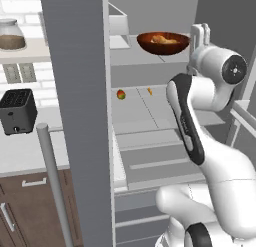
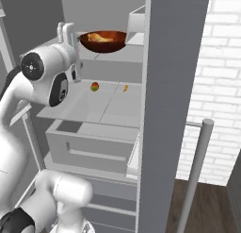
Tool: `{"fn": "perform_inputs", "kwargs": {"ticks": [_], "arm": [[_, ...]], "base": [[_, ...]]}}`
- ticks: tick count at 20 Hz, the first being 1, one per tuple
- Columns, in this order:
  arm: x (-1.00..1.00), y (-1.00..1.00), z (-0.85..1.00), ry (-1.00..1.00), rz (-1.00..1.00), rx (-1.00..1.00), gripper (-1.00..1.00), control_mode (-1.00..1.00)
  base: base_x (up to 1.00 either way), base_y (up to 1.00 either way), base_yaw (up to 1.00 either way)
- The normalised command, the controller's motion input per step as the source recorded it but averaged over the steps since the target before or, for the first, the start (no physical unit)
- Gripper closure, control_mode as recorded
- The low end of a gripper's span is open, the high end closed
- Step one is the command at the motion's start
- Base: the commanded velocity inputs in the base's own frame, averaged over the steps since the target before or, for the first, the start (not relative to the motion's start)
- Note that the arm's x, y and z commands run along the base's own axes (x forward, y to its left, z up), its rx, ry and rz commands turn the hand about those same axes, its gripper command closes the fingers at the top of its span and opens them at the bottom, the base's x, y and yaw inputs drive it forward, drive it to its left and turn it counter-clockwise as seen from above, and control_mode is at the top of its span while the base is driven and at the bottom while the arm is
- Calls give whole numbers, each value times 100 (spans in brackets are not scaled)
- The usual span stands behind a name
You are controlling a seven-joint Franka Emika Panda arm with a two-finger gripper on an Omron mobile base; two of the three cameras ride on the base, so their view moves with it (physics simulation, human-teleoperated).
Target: Pick the chicken drumstick and carrot from their plates and place them in the bowl. Then put the bowl in the fridge.
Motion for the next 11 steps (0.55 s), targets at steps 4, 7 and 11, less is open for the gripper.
{"fn": "perform_inputs", "kwargs": {"ticks": [4,7,11], "arm": [[-100,-15,0,-5,0,0,-100,-100],[-100,-4,0,0,0,0,-100,-100],[-100,0,2,1,0,0,-100,-100]], "base": [[0,0,0],[0,0,0],[0,0,0]]}}
